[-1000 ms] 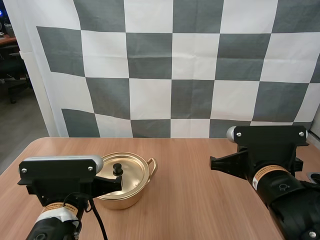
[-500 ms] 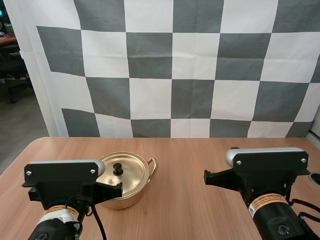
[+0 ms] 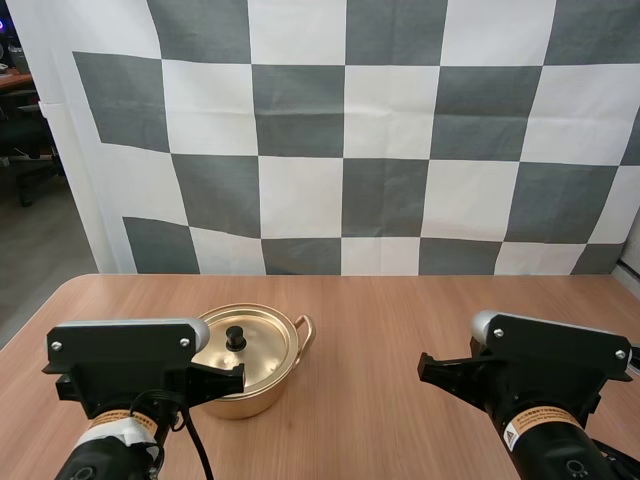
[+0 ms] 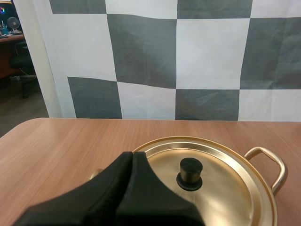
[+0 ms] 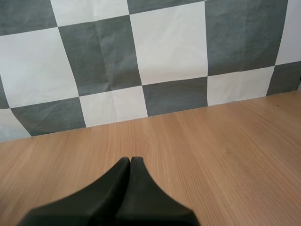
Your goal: Open the pot, put the car inside, and close it
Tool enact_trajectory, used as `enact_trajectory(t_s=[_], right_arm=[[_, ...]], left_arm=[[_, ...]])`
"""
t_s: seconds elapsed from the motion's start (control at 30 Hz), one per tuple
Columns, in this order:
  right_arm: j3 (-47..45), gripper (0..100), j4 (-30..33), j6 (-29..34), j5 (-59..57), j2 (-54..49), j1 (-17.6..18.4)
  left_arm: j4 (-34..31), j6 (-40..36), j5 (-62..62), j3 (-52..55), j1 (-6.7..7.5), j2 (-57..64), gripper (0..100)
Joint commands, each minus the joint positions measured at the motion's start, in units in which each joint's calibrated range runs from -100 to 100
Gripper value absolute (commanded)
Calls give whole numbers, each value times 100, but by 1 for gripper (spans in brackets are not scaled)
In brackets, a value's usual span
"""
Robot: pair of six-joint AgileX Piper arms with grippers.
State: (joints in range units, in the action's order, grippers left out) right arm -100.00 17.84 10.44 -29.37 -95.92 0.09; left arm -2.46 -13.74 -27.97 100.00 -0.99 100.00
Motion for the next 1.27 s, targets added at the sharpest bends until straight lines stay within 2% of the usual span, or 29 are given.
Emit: enact_trajectory(t_s=[0.0, 0.23, 0.43, 1.23], right_arm=[[0, 0, -47, 2, -172, -138, 0], [0, 0, -77, -81, -273, -317, 0], [0, 0, -177, -654, -332, -408, 0], [0, 0, -520, -671, -311, -408, 16]], left_arm=[[2, 1, 5, 0, 6, 0, 0], [2, 1, 5, 0, 6, 0, 0], [2, 1, 5, 0, 6, 0, 0], [2, 1, 5, 0, 6, 0, 0]])
